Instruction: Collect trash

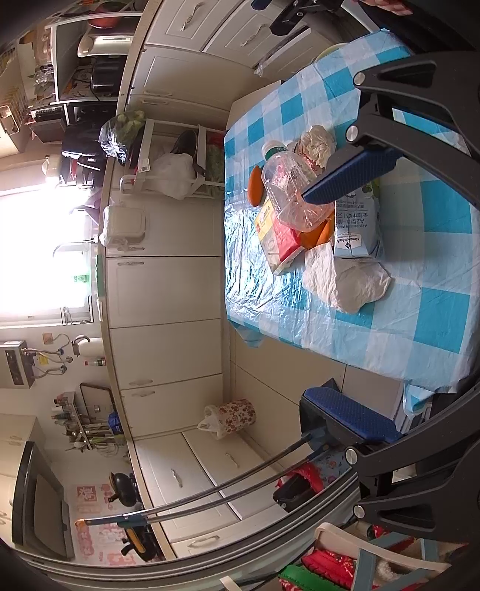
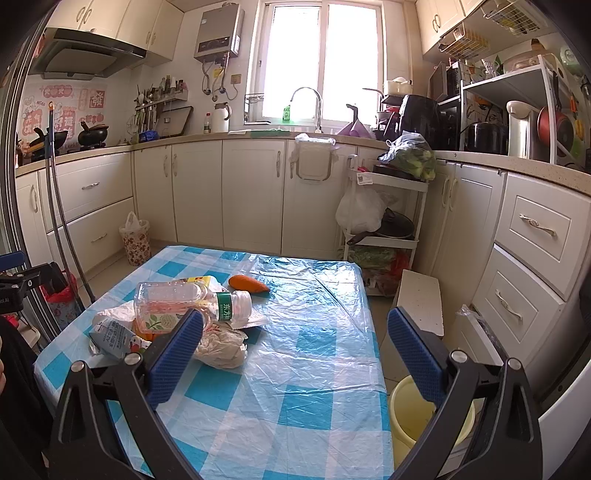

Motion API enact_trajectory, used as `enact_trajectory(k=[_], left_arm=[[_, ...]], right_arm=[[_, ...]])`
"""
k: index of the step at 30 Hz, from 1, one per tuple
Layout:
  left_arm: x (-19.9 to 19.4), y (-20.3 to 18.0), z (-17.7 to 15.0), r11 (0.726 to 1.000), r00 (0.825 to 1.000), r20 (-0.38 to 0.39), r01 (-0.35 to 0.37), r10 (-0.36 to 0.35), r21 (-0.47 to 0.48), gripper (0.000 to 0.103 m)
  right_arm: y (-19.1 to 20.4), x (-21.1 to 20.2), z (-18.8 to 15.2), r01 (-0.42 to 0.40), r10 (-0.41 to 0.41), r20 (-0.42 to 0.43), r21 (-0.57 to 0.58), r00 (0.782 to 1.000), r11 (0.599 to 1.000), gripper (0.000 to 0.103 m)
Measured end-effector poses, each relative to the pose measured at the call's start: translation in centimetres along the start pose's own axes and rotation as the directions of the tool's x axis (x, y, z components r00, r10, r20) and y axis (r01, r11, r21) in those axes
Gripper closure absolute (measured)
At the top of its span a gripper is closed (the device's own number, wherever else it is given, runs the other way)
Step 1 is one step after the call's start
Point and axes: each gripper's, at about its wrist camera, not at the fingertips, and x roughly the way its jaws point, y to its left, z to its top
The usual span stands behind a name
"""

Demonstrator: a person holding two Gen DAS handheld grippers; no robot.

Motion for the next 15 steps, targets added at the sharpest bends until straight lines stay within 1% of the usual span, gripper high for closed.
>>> enact_trajectory(k=[15], left_arm=[[-0.11, -0.45, -0.14, 1.0, 1.0, 0.003, 0.002, -0.002, 0.02, 0.007]], right_arm=[[0.27, 0.15, -0.1, -0.013, 0.013, -0.004, -0.02, 1.0, 1.0, 0.007]])
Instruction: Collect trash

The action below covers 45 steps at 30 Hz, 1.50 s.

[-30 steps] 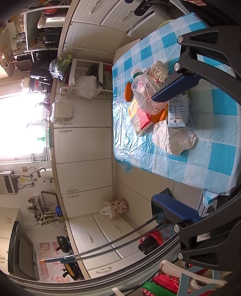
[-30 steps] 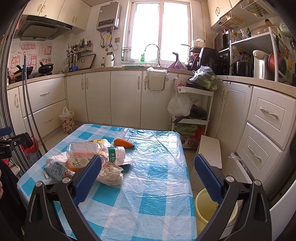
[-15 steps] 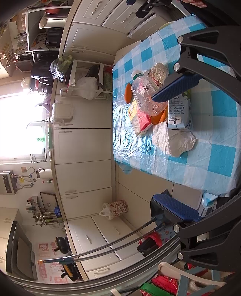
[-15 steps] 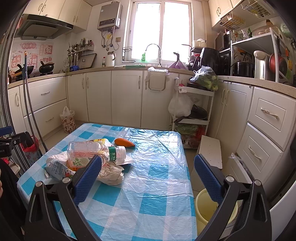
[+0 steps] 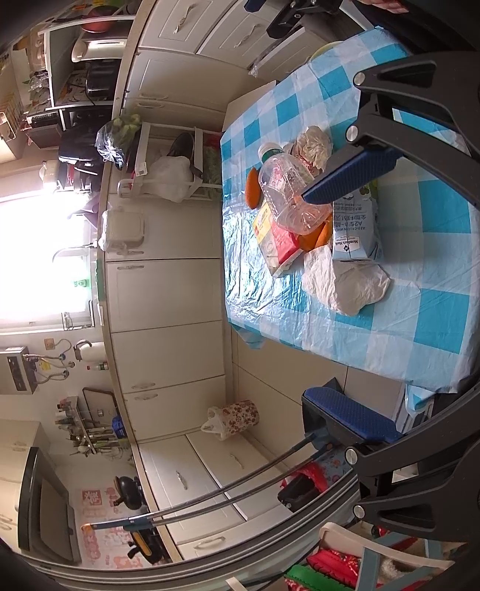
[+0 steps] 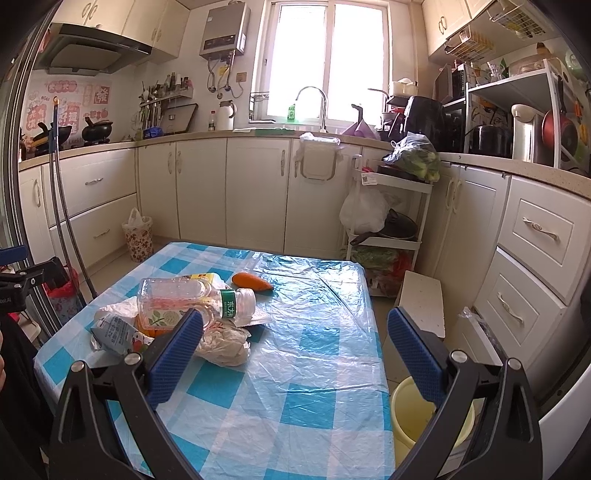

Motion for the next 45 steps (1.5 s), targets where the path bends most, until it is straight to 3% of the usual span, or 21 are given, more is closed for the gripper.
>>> enact_trajectory(k=[7, 12, 16, 19, 22, 27, 30, 32, 35, 37, 40, 45], left_arm=[[0.9, 0.6, 0.2, 0.996, 0.995, -0.05, 0.081, -0.083, -0.035, 0.007], [2.1, 1.4, 0.6, 0.993, 0.99, -0.096, 0.094, -0.101, -0.067, 0.007], [3.8, 2.1, 1.2, 0.987, 0.98, -0.143, 0.124, -0.137, -0.098, 0.007], [4.8, 1.1, 1.7, 0.98, 0.967, -0.162, 0.194, -0.199, -0.048, 0.007], [6.2, -1.2, 2.6, 0.958, 0.947, -0.191, 0.278, -0.26, 0.074, 0.007], [9.5, -5.5, 3.6, 0.899, 0.932, -0.223, 0.34, -0.285, 0.274, 0.007], [11.3, -8.2, 3.5, 0.842, 0.909, -0.271, 0.401, -0.316, 0.362, 0.007], [12.1, -10.6, 3.1, 0.795, 0.91, -0.281, 0.406, -0.306, 0.451, 0.009], [13.6, -13.0, 2.8, 0.751, 0.913, -0.302, 0.399, -0.273, 0.526, 0.017], [14.9, -13.8, 2.8, 0.741, 0.908, -0.324, 0.408, -0.266, 0.533, 0.023], [16.6, -14.4, 2.7, 0.739, 0.886, -0.38, 0.44, -0.266, 0.51, 0.039], [17.1, -14.4, 1.9, 0.733, 0.863, -0.414, 0.477, -0.288, 0.485, 0.05]], right_arm=[[0.3, -0.1, 0.0, -0.039, 0.039, 0.003, -0.01, 0.999, 0.999, 0.007], [0.7, 0.5, 0.1, -0.108, 0.108, -0.027, -0.007, 0.994, 0.994, 0.007], [1.9, 1.6, 0.4, -0.186, 0.182, -0.072, -0.046, 0.981, 0.982, 0.007], [2.5, 2.8, 0.4, -0.265, 0.259, -0.124, -0.034, 0.958, 0.964, 0.007], [2.7, 4.0, 0.0, -0.282, 0.274, -0.167, -0.027, 0.947, 0.959, 0.007], [1.0, 5.0, -0.5, -0.295, 0.307, -0.197, 0.085, 0.931, 0.952, 0.007], [-0.2, 5.3, -0.7, -0.276, 0.298, -0.2, 0.132, 0.933, 0.952, 0.007], [-0.8, 5.7, -0.9, -0.263, 0.293, -0.21, 0.163, 0.933, 0.951, 0.007], [-1.7, 6.3, -1.1, -0.247, 0.289, -0.224, 0.199, 0.931, 0.948, 0.007], [-2.2, 6.7, -1.3, -0.238, 0.288, -0.235, 0.219, 0.929, 0.946, 0.007], [-2.6, 7.3, -1.4, -0.23, 0.287, -0.25, 0.234, 0.925, 0.945, 0.007], [-2.7, 8.4, -1.5, -0.227, 0.29, -0.271, 0.242, 0.918, 0.944, 0.007]])
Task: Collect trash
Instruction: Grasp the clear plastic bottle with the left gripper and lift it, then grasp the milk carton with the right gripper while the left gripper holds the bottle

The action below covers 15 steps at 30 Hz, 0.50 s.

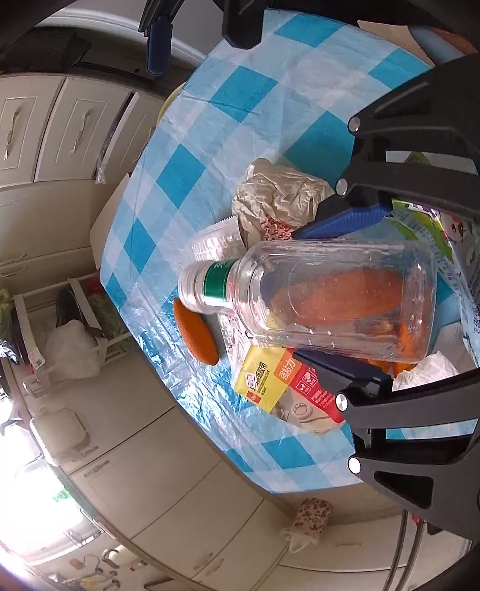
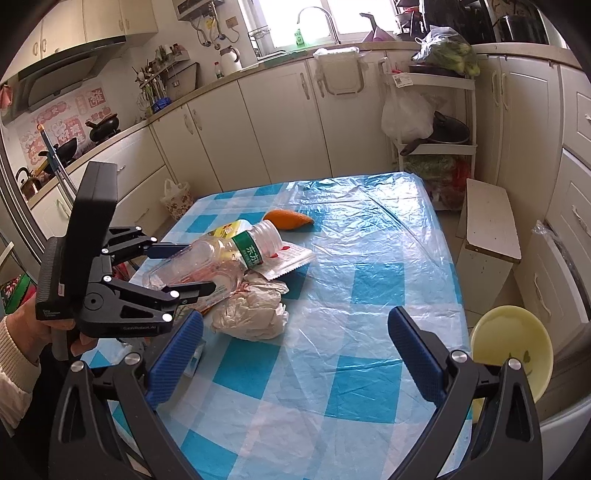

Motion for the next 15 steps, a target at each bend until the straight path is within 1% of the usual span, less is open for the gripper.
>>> enact_trajectory(k=[4, 8, 11, 15], left_arm=[[0.0, 0.8, 0.0, 0.998, 1.0, -0.003, 0.019, -0.019, -0.056, 0.05], [-0.2, 1.8, -0.1, 0.993, 0.999, 0.001, 0.04, -0.04, -0.11, 0.05], [-1.4, 3.3, 0.0, 0.981, 0.998, 0.041, 0.057, -0.05, -0.184, 0.05], [-4.3, 6.2, -0.1, 0.945, 0.989, 0.136, 0.09, -0.049, -0.315, 0.05]], right_arm=[[0.0, 0.7, 0.1, -0.012, 0.012, -0.021, 0.008, 1.0, 1.0, 0.007], [0.5, 0.9, 0.0, -0.012, 0.011, -0.028, -0.013, 1.0, 1.0, 0.007], [0.8, 0.9, -0.2, -0.014, 0.013, -0.029, -0.028, 1.0, 1.0, 0.007], [1.7, 0.9, -0.4, -0.042, 0.039, -0.032, -0.071, 0.999, 0.997, 0.007]])
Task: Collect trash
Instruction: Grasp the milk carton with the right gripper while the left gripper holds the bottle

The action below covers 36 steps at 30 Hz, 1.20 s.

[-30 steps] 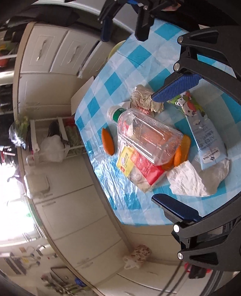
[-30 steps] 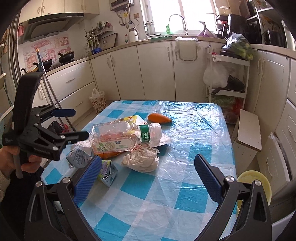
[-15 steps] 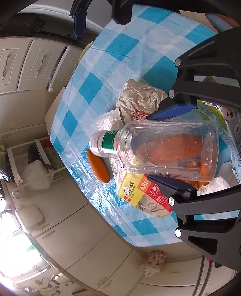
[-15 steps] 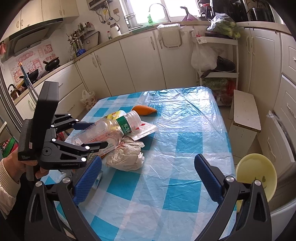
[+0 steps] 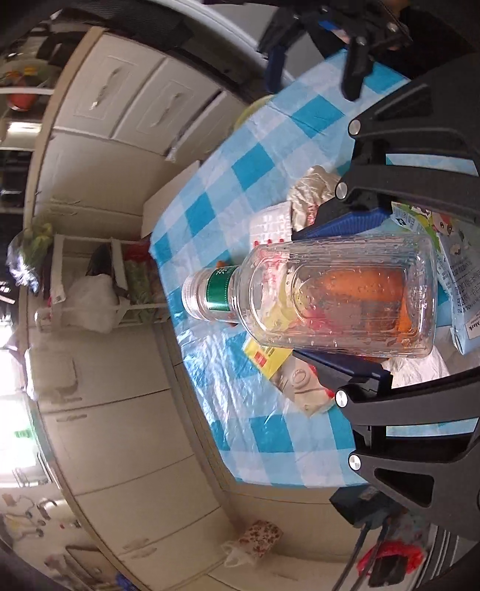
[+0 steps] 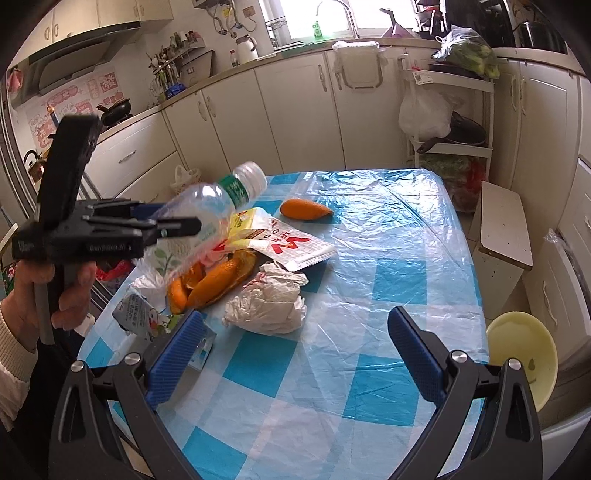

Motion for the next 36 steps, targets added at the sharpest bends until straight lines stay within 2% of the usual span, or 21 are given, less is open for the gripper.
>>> enact_trajectory(k=[4, 8, 11, 14, 18, 21, 22, 23, 24, 25, 27, 29, 32, 36], left_arm=[[-3.7, 2.9, 0.3, 0.99, 0.994, 0.112, 0.019, -0.003, -0.141, 0.05], [-6.3, 5.3, -0.3, 0.971, 0.983, 0.181, 0.037, 0.006, -0.238, 0.05], [-6.8, 6.6, -0.8, 0.961, 0.982, 0.19, 0.043, 0.01, -0.274, 0.05], [-6.9, 7.5, -1.3, 0.954, 0.981, 0.193, 0.05, 0.008, -0.294, 0.05], [-7.4, 8.0, -1.6, 0.952, 0.979, 0.206, 0.052, 0.011, -0.301, 0.05], [-7.7, 8.3, -1.7, 0.95, 0.977, 0.212, 0.054, 0.013, -0.307, 0.05], [-7.8, 8.4, -1.7, 0.95, 0.977, 0.214, 0.054, 0.014, -0.308, 0.05], [-7.9, 8.4, -1.7, 0.95, 0.976, 0.216, 0.054, 0.015, -0.309, 0.05], [-8.0, 8.5, -1.7, 0.95, 0.976, 0.217, 0.052, 0.017, -0.309, 0.05], [-8.1, 8.5, -1.7, 0.949, 0.976, 0.219, 0.051, 0.019, -0.31, 0.05], [-8.3, 8.6, -1.8, 0.948, 0.975, 0.222, 0.053, 0.019, -0.312, 0.05], [-8.5, 8.7, -1.9, 0.947, 0.974, 0.226, 0.058, 0.016, -0.316, 0.05], [-8.6, 8.6, -1.8, 0.948, 0.973, 0.23, 0.06, 0.014, -0.313, 0.05], [-8.7, 8.5, -1.9, 0.949, 0.972, 0.233, 0.064, 0.011, -0.31, 0.05]], right_arm=[[2.9, 0.5, -0.4, -0.039, 0.036, -0.021, -0.127, 0.999, 0.991, 0.007], [7.1, 0.9, -0.9, -0.117, 0.109, -0.045, -0.301, 0.993, 0.946, 0.007], [10.4, 2.0, -0.8, -0.147, 0.126, -0.078, -0.436, 0.989, 0.888, 0.007], [13.5, 3.4, -0.4, -0.172, 0.135, -0.106, -0.557, 0.985, 0.812, 0.007], [16.2, 6.4, -0.6, -0.19, 0.087, -0.183, -0.679, 0.979, 0.709, 0.007], [16.5, 8.3, -0.9, -0.221, 0.048, -0.257, -0.703, 0.965, 0.676, 0.008], [16.4, 8.6, -1.0, -0.231, 0.04, -0.277, -0.702, 0.96, 0.674, 0.01], [16.2, 9.0, -1.1, -0.241, 0.032, -0.299, -0.697, 0.954, 0.676, 0.02], [15.9, 9.3, -1.2, -0.252, 0.023, -0.325, -0.687, 0.946, 0.682, 0.036], [15.5, 9.6, -1.3, -0.263, 0.016, -0.349, -0.672, 0.937, 0.692, 0.042], [14.7, 9.3, -1.6, -0.27, 0.013, -0.372, -0.651, 0.928, 0.709, 0.062], [13.7, 8.6, -1.8, -0.283, 0.016, -0.395, -0.628, 0.919, 0.725, 0.069], [11.7, 7.2, -2.1, -0.275, 0.01, -0.407, -0.599, 0.913, 0.752, 0.072], [9.0, 5.5, -2.1, -0.263, 0.047, -0.405, -0.499, 0.913, 0.825, 0.072]])
